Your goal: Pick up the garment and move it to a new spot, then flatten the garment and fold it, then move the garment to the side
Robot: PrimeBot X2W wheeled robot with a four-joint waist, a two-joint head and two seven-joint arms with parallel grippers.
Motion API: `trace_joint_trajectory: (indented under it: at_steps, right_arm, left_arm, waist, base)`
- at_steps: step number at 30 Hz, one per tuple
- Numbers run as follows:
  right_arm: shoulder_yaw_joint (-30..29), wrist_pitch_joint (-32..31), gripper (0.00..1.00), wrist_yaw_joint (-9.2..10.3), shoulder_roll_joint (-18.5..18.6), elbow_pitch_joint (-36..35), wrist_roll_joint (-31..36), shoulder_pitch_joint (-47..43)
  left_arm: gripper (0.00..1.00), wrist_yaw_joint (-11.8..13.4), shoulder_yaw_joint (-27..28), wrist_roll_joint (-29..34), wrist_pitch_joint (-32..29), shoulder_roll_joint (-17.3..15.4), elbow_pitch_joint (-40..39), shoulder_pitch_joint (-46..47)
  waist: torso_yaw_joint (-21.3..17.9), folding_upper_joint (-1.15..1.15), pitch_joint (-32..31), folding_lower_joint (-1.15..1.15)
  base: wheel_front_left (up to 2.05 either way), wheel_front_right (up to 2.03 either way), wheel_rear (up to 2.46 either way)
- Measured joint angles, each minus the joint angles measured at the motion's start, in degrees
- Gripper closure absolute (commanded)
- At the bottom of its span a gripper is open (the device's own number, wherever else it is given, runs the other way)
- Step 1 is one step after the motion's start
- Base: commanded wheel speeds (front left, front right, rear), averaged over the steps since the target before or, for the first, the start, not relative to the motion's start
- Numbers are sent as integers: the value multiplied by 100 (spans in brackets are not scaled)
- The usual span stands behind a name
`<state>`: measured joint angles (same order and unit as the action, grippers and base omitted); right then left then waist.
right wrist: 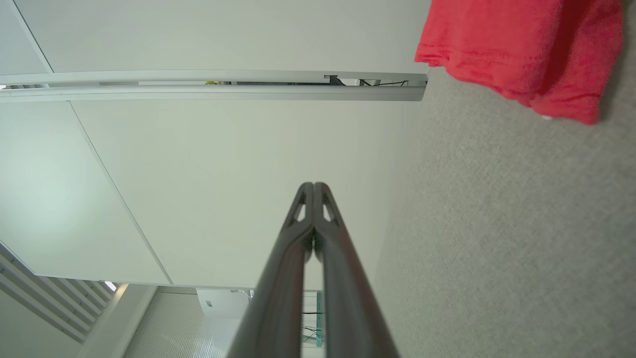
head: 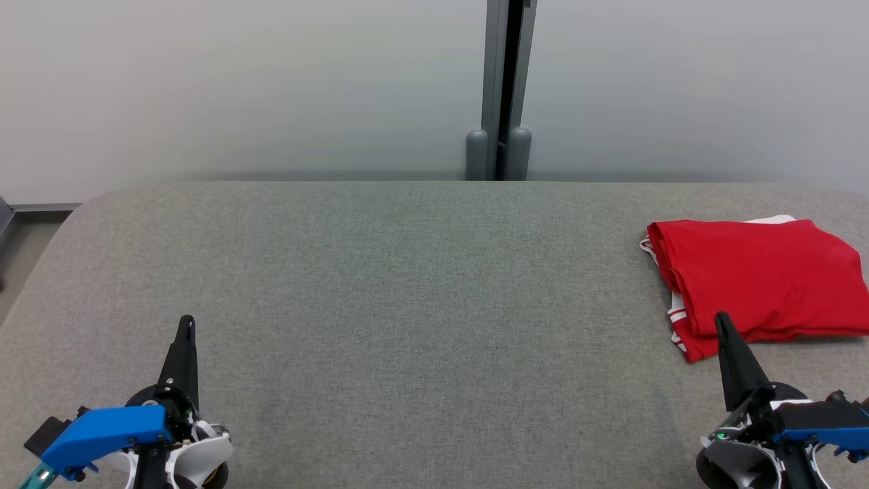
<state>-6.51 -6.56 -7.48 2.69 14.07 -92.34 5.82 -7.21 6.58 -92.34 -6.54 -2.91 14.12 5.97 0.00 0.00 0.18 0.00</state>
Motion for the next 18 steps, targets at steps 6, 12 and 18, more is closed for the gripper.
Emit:
trace_joint_trajectory:
  at_steps: [6, 12, 18]
  right_arm:
    - [0, 0, 100, 0, 0, 0, 0, 1]
    - [0, 0, 100, 0, 0, 0, 0, 2]
    - [0, 0, 100, 0, 0, 0, 0, 3]
  left_arm:
    - [100, 0, 0, 0, 0, 0, 0, 0]
    - [100, 0, 0, 0, 0, 0, 0, 0]
    - [100, 0, 0, 0, 0, 0, 0, 0]
  waist:
    - [0, 0, 0, 0]
    - [0, 0, 0, 0]
    - [0, 0, 0, 0]
  base:
    - [0, 0, 0]
    - [0, 0, 0]
    - [0, 0, 0]
